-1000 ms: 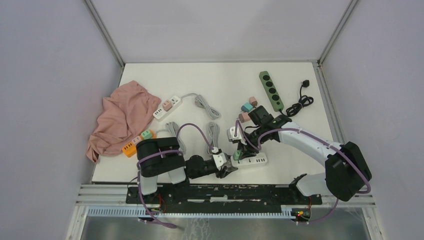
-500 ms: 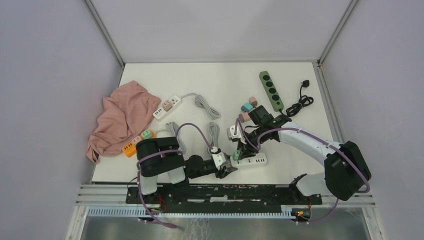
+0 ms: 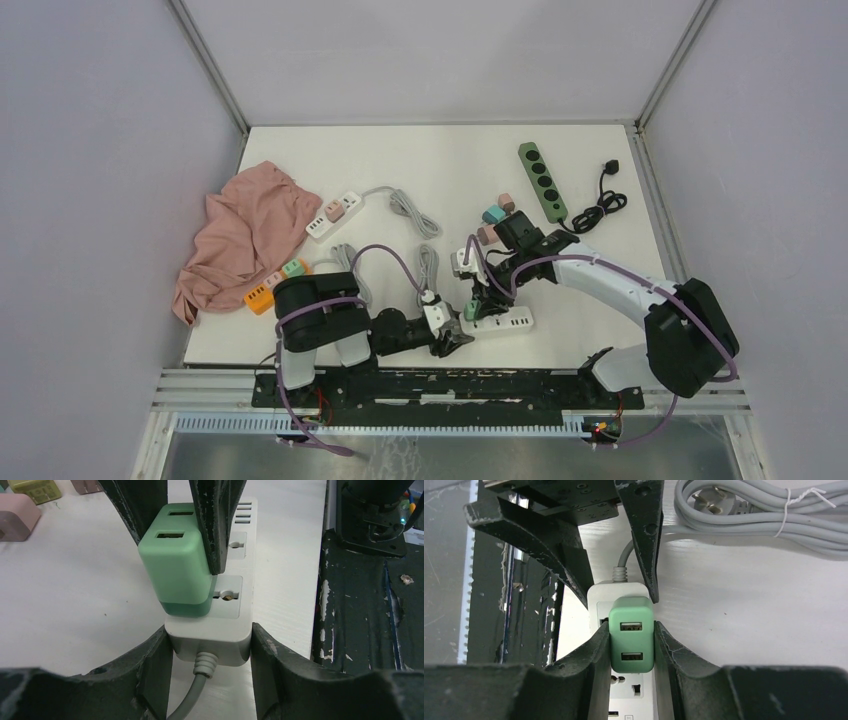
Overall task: Pull the plug off the socket
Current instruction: Remove the plug from the socket.
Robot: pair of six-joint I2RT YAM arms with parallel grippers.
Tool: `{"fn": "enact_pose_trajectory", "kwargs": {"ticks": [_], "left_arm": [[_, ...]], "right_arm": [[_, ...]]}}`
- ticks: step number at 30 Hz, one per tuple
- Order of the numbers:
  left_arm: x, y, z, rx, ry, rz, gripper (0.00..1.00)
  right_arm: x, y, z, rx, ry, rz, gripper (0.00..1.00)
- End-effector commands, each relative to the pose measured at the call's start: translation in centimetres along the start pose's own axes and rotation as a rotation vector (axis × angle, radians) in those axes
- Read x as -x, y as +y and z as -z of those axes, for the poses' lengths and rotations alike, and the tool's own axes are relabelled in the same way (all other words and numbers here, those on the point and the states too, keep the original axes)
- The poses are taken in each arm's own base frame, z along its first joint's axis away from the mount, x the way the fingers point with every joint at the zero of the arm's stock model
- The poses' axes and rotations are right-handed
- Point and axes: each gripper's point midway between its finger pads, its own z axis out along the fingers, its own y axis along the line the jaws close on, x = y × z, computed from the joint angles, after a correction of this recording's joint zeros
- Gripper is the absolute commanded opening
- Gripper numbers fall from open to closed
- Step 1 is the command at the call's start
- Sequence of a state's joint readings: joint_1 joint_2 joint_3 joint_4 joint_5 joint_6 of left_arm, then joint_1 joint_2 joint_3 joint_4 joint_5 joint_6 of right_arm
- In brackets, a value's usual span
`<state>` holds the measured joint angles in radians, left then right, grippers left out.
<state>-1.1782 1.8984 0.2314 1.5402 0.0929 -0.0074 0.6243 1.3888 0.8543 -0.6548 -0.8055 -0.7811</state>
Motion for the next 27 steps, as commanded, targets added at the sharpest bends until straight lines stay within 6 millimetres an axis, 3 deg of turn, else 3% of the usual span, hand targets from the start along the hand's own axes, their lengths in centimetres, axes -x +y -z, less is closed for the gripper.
{"fn": "enact_pose_trajectory", "kwargs": {"ticks": [1,3,7,12,15,19,23,27], "left_arm": [[3.5,0.6,-0.2,0.019,-0.14,-0.017,0.03],[3.4,0.6,0.0,0.022,-0.138,-0.019,0.03],[3.4,0.4,0.0,0.01,-0.138,-0.02,0.03],[3.6,0.3,-0.1,0.004,-0.142,-0.015,0.03],[3.7,0.2,-0.2,-0.002,-0.145,-0.012,0.03],[3.6,0.2,-0.2,-0.006,-0.143,-0.008,0.03],[3.4,0.2,-0.2,-0.005,-0.139,-0.008,0.03],[3.3,0.3,0.1,-0.001,-0.134,-0.011,0.03]], "right_arm": [[3.1,-1.9,1.4,-0.075,-0.11,-0.061,0.0],[2.4,-1.6,2.1,-0.071,-0.092,-0.027,0.0],[1.1,0.7,2.3,0.018,-0.064,0.09,0.0],[2.1,3.2,1.2,0.127,-0.116,0.121,0.0],[3.2,3.0,0.6,0.144,-0.146,0.083,0.0],[4.2,0.5,0.6,0.037,-0.145,-0.008,0.0],[3.8,-1.1,1.9,-0.042,-0.147,-0.041,0.0],[2.8,-0.6,2.6,-0.044,-0.117,0.018,0.0]]}}
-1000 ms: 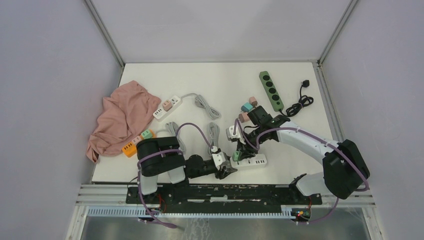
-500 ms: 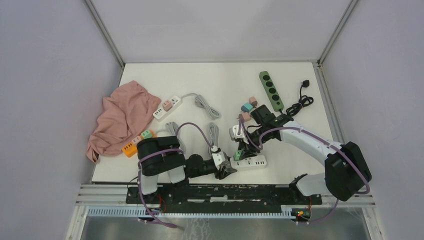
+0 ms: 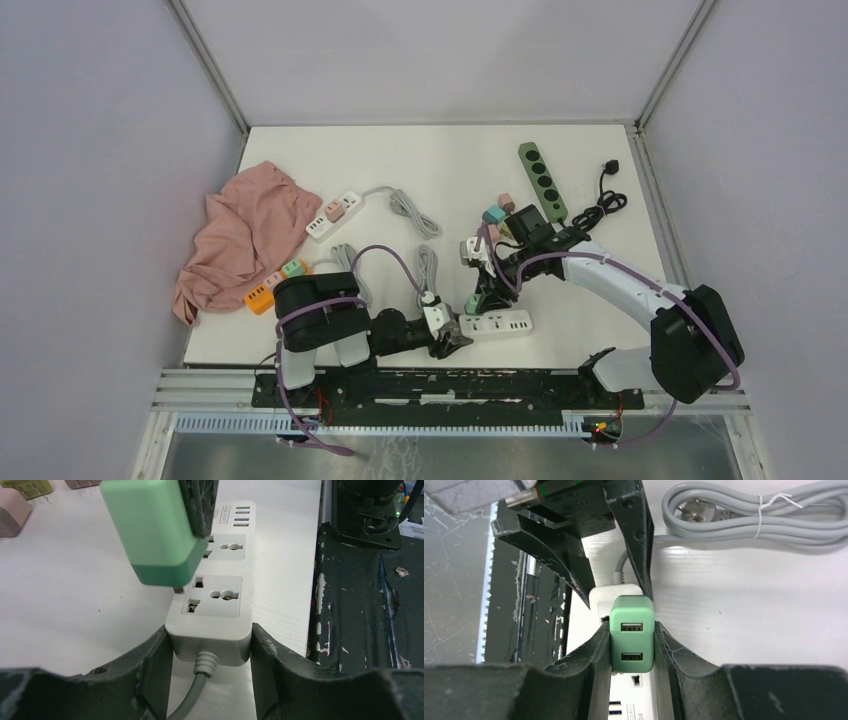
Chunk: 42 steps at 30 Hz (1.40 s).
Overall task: Pull the plug off the socket
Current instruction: Remove the plug from the socket, then place the plug at the center of the board.
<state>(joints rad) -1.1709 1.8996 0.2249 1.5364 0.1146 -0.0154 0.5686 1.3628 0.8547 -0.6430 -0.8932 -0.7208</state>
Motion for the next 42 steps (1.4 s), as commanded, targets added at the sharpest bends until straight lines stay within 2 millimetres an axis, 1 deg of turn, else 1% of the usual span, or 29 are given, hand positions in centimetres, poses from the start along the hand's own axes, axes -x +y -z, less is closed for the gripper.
{"fn": "enact_pose_trajectory", "kwargs": {"ticks": [1,4,9,11,15,19,22,26,28,30,31,32,34,35,38,40,42], "left_arm": [[3.7,0.4,-0.1,0.014,-0.147,-0.022,0.03],[3.7,0.5,0.1,0.017,-0.145,-0.023,0.03],[3.7,0.5,0.0,0.014,-0.146,-0.022,0.03],[3.7,0.4,-0.1,0.012,-0.147,-0.021,0.03],[3.7,0.5,0.0,0.015,-0.145,-0.02,0.03],[3.7,0.5,0.0,0.015,-0.145,-0.021,0.03],[3.7,0.5,0.1,0.015,-0.144,-0.02,0.03],[3.7,0.5,0.2,0.016,-0.144,-0.019,0.03],[3.8,0.5,0.3,0.015,-0.147,-0.018,0.03],[3.9,0.5,0.3,0.016,-0.149,-0.016,0.03],[3.9,0.5,0.4,0.017,-0.15,-0.015,0.03],[4.0,0.5,0.4,0.015,-0.151,-0.015,0.03],[4.1,0.5,0.4,0.016,-0.156,-0.014,0.03],[4.1,0.5,0.4,0.016,-0.156,-0.014,0.03],[4.1,0.5,0.4,0.016,-0.155,-0.011,0.03],[4.1,0.5,0.5,0.017,-0.154,-0.009,0.03],[4.2,0.4,0.5,0.015,-0.157,-0.007,0.03]], "right_arm": [[1.3,-0.2,1.5,-0.033,-0.016,0.102,0.0],[0.7,0.7,1.3,0.01,-0.004,0.128,0.0],[1.1,2.7,0.0,0.098,-0.024,0.175,0.0],[1.5,2.8,-0.4,0.103,-0.031,0.161,0.0],[2.3,1.3,-0.4,0.042,-0.034,0.1,0.0],[2.2,0.2,0.7,0.0,-0.028,0.067,0.0],[2.2,-0.1,1.8,-0.016,-0.039,0.067,0.0],[2.3,-0.5,2.6,-0.038,-0.061,0.048,0.0],[2.2,-1.8,3.1,-0.098,-0.057,-0.017,0.0],[1.3,-5.2,3.8,-0.256,-0.044,-0.125,0.0],[0.6,-7.5,4.7,-0.361,-0.037,-0.173,0.01],[-0.6,-9.4,5.4,-0.455,-0.015,-0.239,0.02],[-2.8,-12.1,6.7,-0.604,0.021,-0.378,0.05],[-3.5,-13.2,7.3,-0.667,0.024,-0.444,0.07],[-5.3,-15.5,8.4,-0.804,0.006,-0.61,0.14],[-6.2,-16.5,8.7,-0.862,-0.006,-0.683,0.19],[-6.7,-16.9,8.5,-0.867,-0.022,-0.738,0.24]]}}
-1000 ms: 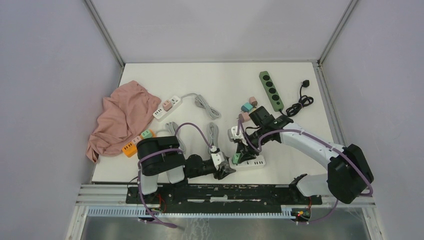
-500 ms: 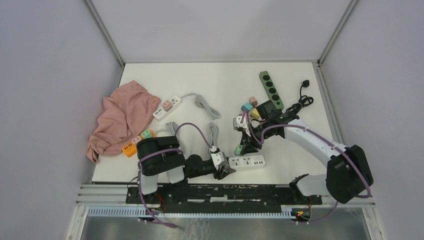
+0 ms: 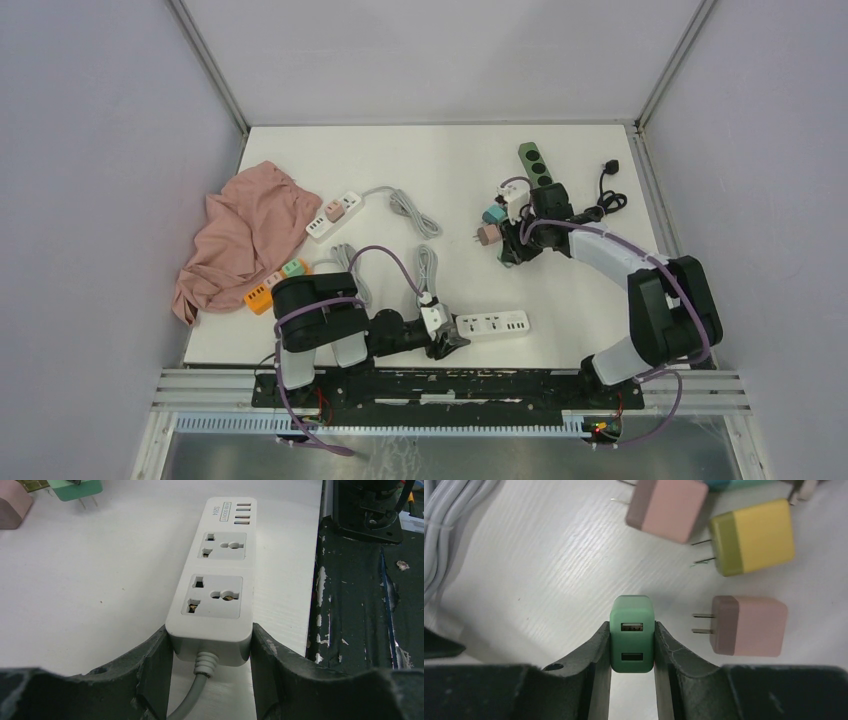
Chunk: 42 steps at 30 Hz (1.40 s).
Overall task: Pull the plug off the socket
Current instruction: Place the plug at the center of the board, then pick up the socket from the center of the board.
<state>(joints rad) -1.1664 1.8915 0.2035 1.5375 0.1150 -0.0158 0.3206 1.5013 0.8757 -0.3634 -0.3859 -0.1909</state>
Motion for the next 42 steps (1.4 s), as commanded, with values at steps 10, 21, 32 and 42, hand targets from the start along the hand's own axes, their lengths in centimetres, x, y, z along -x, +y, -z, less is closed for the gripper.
{"fn": "enact_pose_trajectory", "kwargs": {"ticks": [10,21,32,42], "left_arm": [[4.8,0.2,0.1,0.007,-0.175,-0.006,0.03],[5.3,0.1,0.2,-0.003,-0.189,-0.027,0.03],[6.0,-0.4,-0.3,-0.032,-0.195,-0.016,0.03],[6.4,-0.5,-0.6,-0.035,-0.189,-0.011,0.03]], "right_arm": [[4.0,-4.3,1.6,-0.179,-0.164,-0.187,0.99],[3.2,8.3,8.4,0.401,-0.374,0.491,1.0],[-4.3,14.3,10.5,0.844,-0.286,0.779,1.0],[-5.6,13.8,6.6,0.714,-0.114,0.858,1.0]]}}
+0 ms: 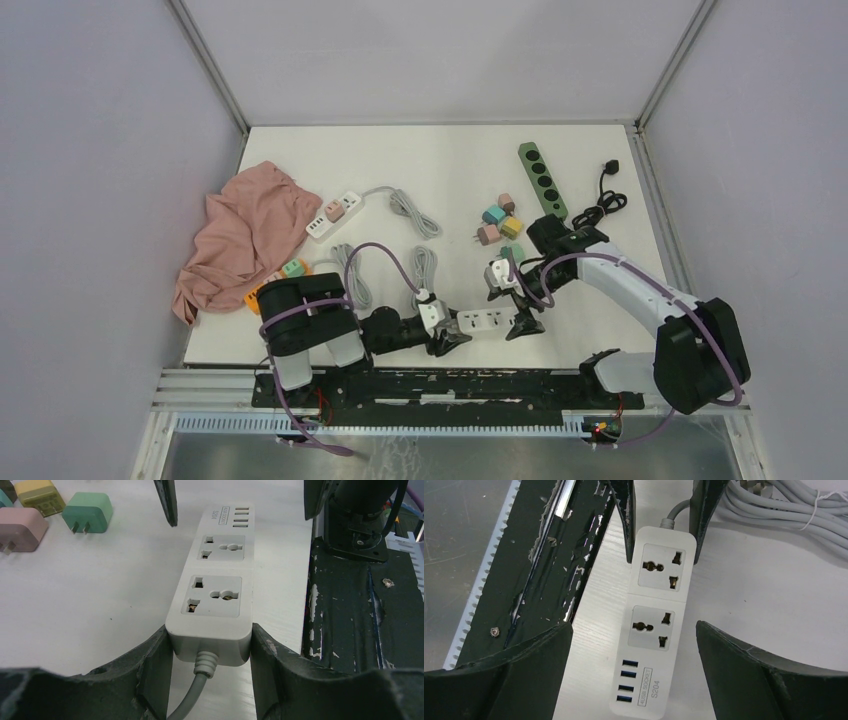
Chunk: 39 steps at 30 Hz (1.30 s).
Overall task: Pull the plug off the socket
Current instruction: Pick up the socket from the center of the board.
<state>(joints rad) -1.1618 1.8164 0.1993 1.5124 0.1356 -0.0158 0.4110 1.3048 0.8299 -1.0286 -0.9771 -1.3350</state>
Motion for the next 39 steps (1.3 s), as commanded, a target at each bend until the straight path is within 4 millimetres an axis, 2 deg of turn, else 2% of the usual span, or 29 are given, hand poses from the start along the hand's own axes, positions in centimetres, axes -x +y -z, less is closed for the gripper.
{"fn": "enact_pose_trajectory", "kwargs": {"ticks": [1,18,21,26,28,29,31,33,36,37,38,39], "left_arm": [[4.5,-0.2,-1.0,-0.019,-0.144,-0.006,0.03],[5.8,0.3,-1.2,0.01,-0.164,-0.011,0.03],[6.3,0.5,-1.1,0.02,-0.172,-0.015,0.03],[6.9,0.6,-0.8,0.028,-0.18,-0.018,0.03],[7.1,0.6,-0.7,0.029,-0.182,-0.019,0.03],[7.1,0.6,-0.7,0.03,-0.183,-0.02,0.03],[7.2,0.7,-0.6,0.033,-0.184,-0.018,0.03],[7.3,0.7,-0.6,0.036,-0.187,-0.014,0.03],[7.5,0.9,-0.4,0.052,-0.193,-0.001,0.05],[7.5,1.0,-0.4,0.056,-0.192,0.002,0.12],[7.7,1.1,-0.3,0.061,-0.194,0.005,0.23],[7.9,1.1,-0.1,0.067,-0.199,0.009,0.4]], "right_arm": [[-0.2,-1.1,-0.6,-0.031,0.057,0.013,1.0],[-0.2,-2.1,-3.3,-0.047,0.155,0.001,1.0],[-0.7,-2.3,-3.6,-0.045,0.203,0.009,0.96],[-1.2,-2.6,-3.8,-0.042,0.245,0.006,0.8],[-1.0,-2.8,-3.8,-0.047,0.242,0.005,0.7],[-0.9,-2.8,-3.7,-0.05,0.242,0.003,0.64],[-0.6,-3.0,-3.7,-0.054,0.241,0.002,0.44],[-0.4,-3.1,-3.5,-0.059,0.239,-0.001,0.28],[0.3,-3.1,-3.4,-0.055,0.226,-0.002,0.13],[0.5,-3.0,-3.3,-0.052,0.222,-0.001,0.1],[0.7,-2.9,-3.2,-0.049,0.219,-0.004,0.08],[0.8,-2.9,-3.1,-0.048,0.215,-0.004,0.08]]}}
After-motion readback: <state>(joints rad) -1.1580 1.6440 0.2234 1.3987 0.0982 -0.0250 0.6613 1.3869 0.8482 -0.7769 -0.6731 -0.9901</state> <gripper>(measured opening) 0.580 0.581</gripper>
